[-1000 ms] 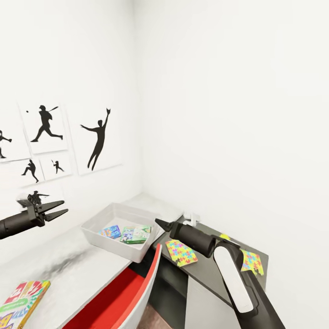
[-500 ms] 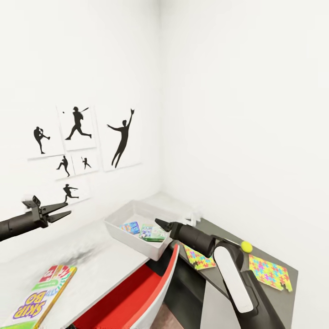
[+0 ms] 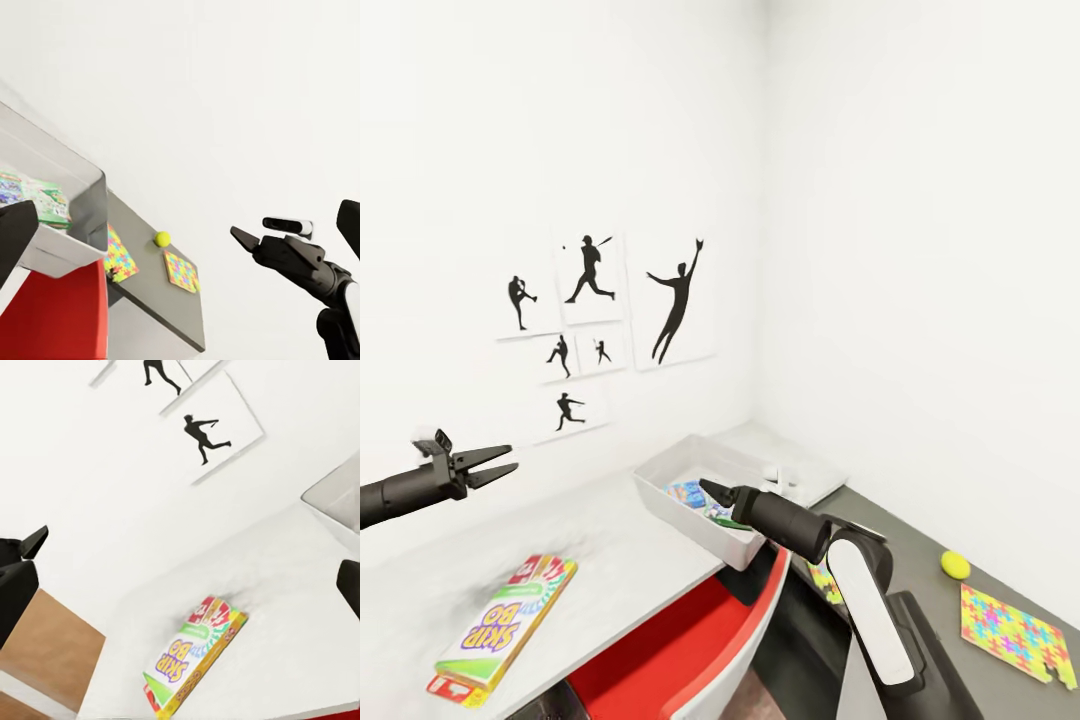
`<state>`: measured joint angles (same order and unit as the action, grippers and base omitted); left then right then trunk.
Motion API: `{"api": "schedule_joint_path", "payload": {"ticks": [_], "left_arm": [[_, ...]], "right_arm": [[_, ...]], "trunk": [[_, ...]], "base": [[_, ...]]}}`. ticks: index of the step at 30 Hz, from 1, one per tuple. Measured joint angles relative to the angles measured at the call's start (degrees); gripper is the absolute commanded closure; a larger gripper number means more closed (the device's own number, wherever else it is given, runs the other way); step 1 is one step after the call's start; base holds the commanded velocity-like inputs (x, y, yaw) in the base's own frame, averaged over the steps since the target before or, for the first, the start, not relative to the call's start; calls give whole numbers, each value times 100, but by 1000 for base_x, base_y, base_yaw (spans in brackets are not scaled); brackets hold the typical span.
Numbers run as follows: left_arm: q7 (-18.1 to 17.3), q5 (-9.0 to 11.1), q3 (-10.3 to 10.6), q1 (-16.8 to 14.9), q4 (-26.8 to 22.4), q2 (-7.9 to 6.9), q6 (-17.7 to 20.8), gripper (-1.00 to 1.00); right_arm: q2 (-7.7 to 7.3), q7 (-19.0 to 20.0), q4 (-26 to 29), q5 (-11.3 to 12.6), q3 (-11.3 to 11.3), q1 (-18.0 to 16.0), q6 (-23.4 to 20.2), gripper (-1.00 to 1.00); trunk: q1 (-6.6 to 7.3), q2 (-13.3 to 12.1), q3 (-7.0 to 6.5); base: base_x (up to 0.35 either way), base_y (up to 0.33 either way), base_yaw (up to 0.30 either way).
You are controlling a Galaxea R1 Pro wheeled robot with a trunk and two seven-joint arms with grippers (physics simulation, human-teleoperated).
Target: Put all the toys in the child's room - the three board games (two on the bed and one on the table), the two jigsaw puzzles on the table, and the tennis ball on the table - inside the toy box on the table in the child's room.
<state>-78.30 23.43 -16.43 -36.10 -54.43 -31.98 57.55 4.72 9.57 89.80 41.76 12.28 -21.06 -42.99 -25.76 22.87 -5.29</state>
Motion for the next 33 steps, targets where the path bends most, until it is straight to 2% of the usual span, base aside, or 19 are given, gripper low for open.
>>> {"api": "schedule_joint_path", "payload": {"ticks": [33], "left_arm": [[0,6,5,0,11,6,0,-100]], "right_arm": [[9,-24,-8,-61,9,-2,9,-100]], "trunk": [[0,0,76]], "base": [[0,0,290]]}}
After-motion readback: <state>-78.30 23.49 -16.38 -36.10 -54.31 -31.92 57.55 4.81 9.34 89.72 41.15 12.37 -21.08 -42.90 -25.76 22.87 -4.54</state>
